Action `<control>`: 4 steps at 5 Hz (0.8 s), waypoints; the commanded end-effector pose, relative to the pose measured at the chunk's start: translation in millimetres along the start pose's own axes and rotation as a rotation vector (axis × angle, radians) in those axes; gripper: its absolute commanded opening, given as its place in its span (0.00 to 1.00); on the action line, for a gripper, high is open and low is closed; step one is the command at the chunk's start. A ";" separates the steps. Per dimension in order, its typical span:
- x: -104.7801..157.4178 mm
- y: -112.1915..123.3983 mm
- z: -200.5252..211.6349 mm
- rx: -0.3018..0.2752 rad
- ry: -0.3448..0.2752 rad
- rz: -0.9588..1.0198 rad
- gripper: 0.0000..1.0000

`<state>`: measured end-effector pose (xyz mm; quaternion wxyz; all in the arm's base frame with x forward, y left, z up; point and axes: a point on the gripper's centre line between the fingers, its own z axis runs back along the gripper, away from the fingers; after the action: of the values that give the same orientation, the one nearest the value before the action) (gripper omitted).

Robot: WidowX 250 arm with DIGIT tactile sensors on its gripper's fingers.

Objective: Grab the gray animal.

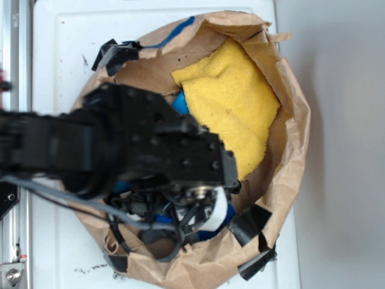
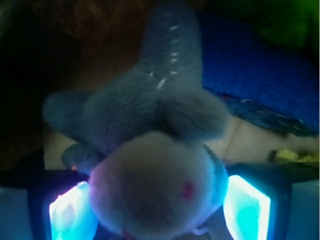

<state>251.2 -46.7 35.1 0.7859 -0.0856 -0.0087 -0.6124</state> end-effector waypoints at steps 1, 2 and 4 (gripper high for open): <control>3.9 -6.3 13.0 0.036 -0.046 -0.011 0.00; -2.2 -4.5 37.1 0.056 -0.072 0.020 0.00; -32.5 -2.5 109.9 0.163 -0.133 0.230 0.00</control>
<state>253.0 -0.5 124.0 0.8527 -0.0819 -0.0732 -0.5108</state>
